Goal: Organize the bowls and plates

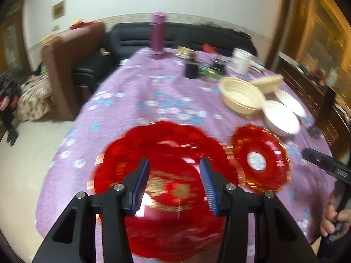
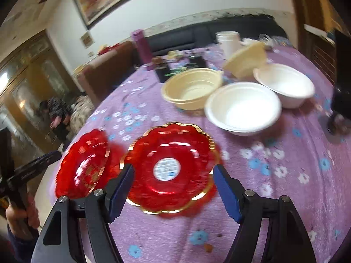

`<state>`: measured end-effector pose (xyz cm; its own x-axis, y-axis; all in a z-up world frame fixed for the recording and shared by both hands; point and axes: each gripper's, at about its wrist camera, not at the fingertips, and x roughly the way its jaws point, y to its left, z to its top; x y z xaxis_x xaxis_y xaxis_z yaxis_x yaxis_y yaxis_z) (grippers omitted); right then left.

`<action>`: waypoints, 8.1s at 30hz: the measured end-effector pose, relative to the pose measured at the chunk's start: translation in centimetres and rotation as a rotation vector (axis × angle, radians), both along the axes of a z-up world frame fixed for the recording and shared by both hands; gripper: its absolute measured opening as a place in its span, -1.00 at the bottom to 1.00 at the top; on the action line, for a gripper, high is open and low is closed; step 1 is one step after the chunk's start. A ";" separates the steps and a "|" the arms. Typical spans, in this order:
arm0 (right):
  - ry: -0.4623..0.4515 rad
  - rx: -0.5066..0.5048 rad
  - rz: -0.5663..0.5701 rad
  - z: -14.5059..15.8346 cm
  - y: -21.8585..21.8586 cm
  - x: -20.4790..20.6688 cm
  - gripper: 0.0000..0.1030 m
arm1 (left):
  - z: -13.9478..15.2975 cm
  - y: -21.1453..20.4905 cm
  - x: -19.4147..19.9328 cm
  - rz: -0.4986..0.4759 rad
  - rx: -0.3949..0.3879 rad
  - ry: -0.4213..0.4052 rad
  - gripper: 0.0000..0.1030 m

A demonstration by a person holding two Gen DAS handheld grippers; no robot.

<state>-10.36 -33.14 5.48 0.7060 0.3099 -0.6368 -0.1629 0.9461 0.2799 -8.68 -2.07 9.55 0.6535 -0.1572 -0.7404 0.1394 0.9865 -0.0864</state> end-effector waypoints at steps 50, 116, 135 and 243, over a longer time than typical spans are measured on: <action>0.203 0.110 -0.102 -4.5 -5.1 2.1 -0.71 | -6.0 -14.6 7.1 -0.303 0.076 0.273 -0.50; -0.040 -0.020 -0.150 -3.1 -5.5 -3.1 -0.70 | -6.5 -16.6 -0.7 -0.207 0.173 -0.126 -0.47; -0.082 -0.030 -0.099 -0.6 -2.8 -2.9 -0.66 | -3.9 -13.6 -1.4 -0.147 0.144 -0.167 -0.35; 0.041 -0.222 0.354 -2.8 19.2 1.9 -0.17 | -6.1 3.8 -0.8 0.227 0.234 -0.019 0.48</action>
